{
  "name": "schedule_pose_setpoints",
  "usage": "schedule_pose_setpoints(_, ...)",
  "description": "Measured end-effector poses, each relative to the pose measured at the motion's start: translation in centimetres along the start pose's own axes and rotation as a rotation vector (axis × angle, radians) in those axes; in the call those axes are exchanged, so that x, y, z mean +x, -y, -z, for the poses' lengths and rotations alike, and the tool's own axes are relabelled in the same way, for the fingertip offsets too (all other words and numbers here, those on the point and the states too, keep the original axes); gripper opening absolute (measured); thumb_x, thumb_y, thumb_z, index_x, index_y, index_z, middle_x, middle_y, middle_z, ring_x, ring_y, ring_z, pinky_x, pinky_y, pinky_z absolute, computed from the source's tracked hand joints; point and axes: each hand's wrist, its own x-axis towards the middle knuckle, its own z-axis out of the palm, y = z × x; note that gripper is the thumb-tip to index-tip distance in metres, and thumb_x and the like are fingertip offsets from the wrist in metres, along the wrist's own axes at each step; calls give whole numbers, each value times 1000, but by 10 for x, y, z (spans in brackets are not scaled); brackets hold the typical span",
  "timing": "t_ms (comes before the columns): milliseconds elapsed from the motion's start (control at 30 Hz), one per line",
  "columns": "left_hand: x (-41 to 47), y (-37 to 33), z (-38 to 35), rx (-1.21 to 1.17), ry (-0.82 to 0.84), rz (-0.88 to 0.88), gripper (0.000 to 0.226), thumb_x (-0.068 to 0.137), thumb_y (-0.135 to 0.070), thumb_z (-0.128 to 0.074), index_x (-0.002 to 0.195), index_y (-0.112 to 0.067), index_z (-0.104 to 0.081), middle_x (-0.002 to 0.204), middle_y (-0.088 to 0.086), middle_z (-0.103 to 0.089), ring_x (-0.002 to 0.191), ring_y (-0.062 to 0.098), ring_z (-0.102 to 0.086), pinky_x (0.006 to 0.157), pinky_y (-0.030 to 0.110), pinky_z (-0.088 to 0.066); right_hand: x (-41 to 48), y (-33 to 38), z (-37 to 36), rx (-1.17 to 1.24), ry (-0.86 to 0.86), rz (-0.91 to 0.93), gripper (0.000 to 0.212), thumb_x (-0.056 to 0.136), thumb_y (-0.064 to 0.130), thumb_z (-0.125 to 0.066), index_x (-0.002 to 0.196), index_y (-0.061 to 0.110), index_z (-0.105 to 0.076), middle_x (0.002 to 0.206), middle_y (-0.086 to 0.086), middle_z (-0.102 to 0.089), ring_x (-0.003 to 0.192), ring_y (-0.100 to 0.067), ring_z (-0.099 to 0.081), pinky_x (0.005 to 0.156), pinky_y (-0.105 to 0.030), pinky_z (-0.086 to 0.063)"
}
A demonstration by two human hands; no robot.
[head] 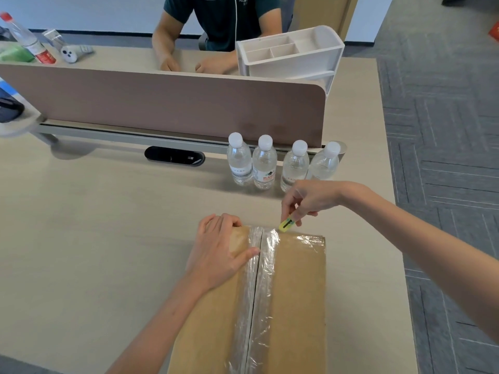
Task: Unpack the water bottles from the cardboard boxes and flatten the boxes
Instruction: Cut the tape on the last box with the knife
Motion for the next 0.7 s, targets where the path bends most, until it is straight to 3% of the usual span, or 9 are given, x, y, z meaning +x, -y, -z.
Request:
schedule_pose_setpoints(133, -2, 0, -1, -24, -15, -20, 63, 83, -77, -43, 107, -20, -48, 103, -13, -50, 97, 10, -51, 108, 33, -26, -15, 3, 4, -10, -87, -14, 21, 86, -2, -61, 96, 10, -75, 68, -1, -68, 47, -12, -42, 47, -22, -32)
schedule_pose_setpoints(300, -1, 2, 0, -63, -16, -36, 55, 83, -71, -50, 108, -22, -48, 106, -12, -49, 101, 10, -47, 102, 27, -25, -29, 8, -5, 192, -593, 6, 14, 89, -1, -58, 98, 3, -67, 66, -3, -62, 44, -16, -47, 39, -23, -35)
schedule_pose_setpoints(467, -2, -2, 5, -125, -96, -56, 18, 96, -38, -41, 100, -22, -49, 101, -11, -48, 97, 13, -48, 95, 26, -29, -14, 16, -81, 488, -941, -9, 10, 98, 13, -53, 106, 12, -58, 69, -9, -63, 38, -18, -51, 36, -21, -35)
schedule_pose_setpoints(567, 5, -2, 6, -132, -89, -41, 14, 97, -28, -37, 93, -21, -49, 97, -9, -46, 91, 14, -42, 87, 31, -32, -7, 15, -120, 536, -1097, -66, 12, 97, 15, -53, 106, 20, -59, 68, -6, -65, 43, -19, -57, 44, -26, -41)
schedule_pose_setpoints(700, 13, -5, 4, -187, -76, -3, 13, 97, -15, -47, 85, -19, -45, 91, -6, -44, 88, 16, -38, 82, 33, -34, -9, 19, -147, 436, -1268, -110, 21, 96, 15, -52, 110, 28, -59, 68, 2, -66, 58, -9, -65, 66, -39, -53)
